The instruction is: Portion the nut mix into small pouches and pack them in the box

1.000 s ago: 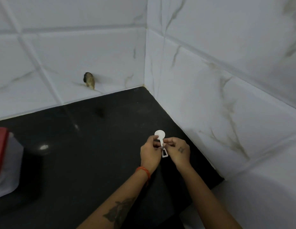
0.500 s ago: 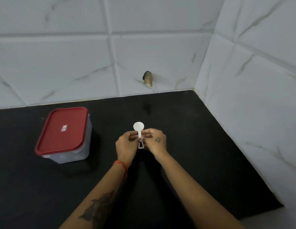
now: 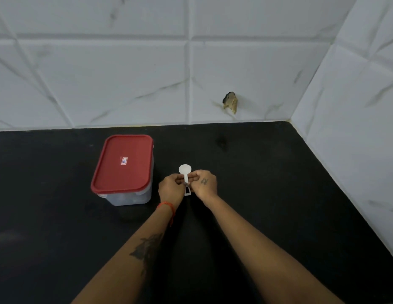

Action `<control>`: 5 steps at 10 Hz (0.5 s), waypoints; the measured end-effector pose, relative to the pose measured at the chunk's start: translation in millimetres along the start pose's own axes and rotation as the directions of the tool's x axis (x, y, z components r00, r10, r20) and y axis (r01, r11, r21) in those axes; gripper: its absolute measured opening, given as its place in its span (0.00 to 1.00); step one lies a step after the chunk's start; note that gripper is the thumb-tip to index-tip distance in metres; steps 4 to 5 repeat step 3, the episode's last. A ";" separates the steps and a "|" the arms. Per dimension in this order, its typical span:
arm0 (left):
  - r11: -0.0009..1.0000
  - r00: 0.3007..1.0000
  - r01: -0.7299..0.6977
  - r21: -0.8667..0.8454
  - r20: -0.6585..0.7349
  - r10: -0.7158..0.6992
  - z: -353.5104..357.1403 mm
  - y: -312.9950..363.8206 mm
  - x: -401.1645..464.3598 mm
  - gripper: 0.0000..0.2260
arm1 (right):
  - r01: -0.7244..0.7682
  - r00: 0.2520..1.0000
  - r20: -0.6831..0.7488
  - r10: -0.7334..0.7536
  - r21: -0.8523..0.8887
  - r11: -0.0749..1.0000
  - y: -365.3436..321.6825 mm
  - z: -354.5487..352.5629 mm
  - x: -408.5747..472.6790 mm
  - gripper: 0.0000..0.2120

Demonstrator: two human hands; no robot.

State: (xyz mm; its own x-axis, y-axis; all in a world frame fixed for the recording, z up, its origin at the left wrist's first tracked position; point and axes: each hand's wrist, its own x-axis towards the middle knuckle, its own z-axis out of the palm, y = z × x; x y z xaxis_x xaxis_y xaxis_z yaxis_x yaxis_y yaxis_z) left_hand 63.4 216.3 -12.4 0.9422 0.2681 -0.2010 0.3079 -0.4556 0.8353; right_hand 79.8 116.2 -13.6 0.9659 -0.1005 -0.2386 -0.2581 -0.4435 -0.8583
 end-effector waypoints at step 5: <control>0.977 0.977 -0.177 0.123 -0.098 0.189 -4.9 6.8 -9.7 0.13 | 0.133 0.985 -0.090 -0.149 -0.166 0.977 -0.1 -4.3 -5.0 0.09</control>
